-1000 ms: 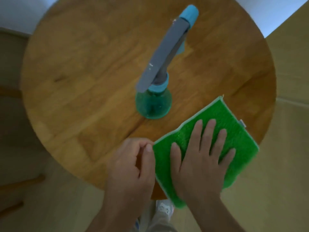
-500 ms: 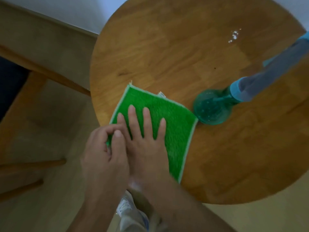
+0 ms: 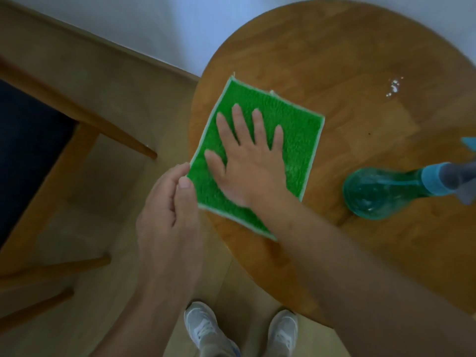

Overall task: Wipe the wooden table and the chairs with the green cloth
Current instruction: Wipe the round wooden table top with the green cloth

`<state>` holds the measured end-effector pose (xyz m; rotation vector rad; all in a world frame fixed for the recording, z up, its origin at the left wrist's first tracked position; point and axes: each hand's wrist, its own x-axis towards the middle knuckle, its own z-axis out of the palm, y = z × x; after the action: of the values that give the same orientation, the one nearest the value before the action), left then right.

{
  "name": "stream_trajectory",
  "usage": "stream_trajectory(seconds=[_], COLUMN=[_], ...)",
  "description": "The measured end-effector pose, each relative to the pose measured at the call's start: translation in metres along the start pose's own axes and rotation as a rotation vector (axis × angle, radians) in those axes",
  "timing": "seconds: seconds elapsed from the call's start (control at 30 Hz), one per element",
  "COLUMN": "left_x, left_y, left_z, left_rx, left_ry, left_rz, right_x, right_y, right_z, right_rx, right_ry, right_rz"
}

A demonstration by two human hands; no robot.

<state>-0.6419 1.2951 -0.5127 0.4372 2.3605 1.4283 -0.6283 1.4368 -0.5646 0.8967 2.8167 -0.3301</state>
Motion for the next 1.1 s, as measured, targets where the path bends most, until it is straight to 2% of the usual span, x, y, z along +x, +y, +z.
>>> stream_trajectory(seconds=[0.23,0.37,0.43,0.57,0.67,0.77,0.9,0.97,1.1], left_x=[0.031,0.042,0.052,0.081,0.094,0.091,0.083,0.082,0.095], left_y=[0.001,0.002,0.007,0.027,0.029,0.02,0.003,-0.005,-0.001], left_z=[0.014,0.026,0.027,0.035,0.043,0.05,0.068,0.078,0.092], left_rx=[-0.032,0.01,-0.014,-0.103,-0.125,0.076,0.643,0.889,1.0], left_ry=[-0.059,-0.08,-0.092,-0.162,-0.206,-0.292,-0.468,-0.419,-0.375], left_rz=[-0.003,0.057,0.033,-0.036,-0.058,-0.009,0.207,0.296,0.349], right_x=[-0.072,-0.05,-0.029,0.013,0.017,0.002,-0.028,-0.041,-0.06], right_y=[-0.026,-0.018,-0.014,-0.001,0.003,0.015,0.036,0.042,0.049], right_z=[0.03,0.019,0.013,0.0,-0.005,-0.004,0.005,0.005,0.003], right_rx=[0.043,0.055,0.027,0.007,0.136,0.424,0.476,0.523,0.579], right_ry=[-0.022,-0.067,-0.096,-0.045,0.011,0.133,0.28,0.327,0.337], right_rz=[-0.201,-0.229,-0.229,-0.187,-0.19,-0.069,0.054,0.077,0.156])
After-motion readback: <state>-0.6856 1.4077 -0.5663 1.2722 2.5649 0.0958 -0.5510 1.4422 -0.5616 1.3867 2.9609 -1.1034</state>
